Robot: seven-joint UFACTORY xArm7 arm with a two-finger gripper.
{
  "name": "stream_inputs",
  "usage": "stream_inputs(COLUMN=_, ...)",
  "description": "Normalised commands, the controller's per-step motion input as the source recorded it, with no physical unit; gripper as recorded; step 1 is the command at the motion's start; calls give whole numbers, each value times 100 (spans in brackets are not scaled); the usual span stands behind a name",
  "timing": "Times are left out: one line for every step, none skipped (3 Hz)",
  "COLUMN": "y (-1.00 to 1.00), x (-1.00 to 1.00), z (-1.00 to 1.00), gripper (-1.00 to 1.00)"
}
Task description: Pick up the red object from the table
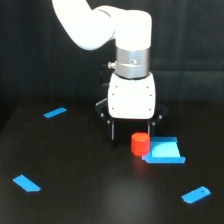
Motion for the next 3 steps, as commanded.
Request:
stream_inputs(y=-23, x=16, z=-7, gripper=93)
stream_inputs(y=-14, x=19, z=-7, gripper=83)
stream_inputs(y=1, x=11, z=6, gripper=48)
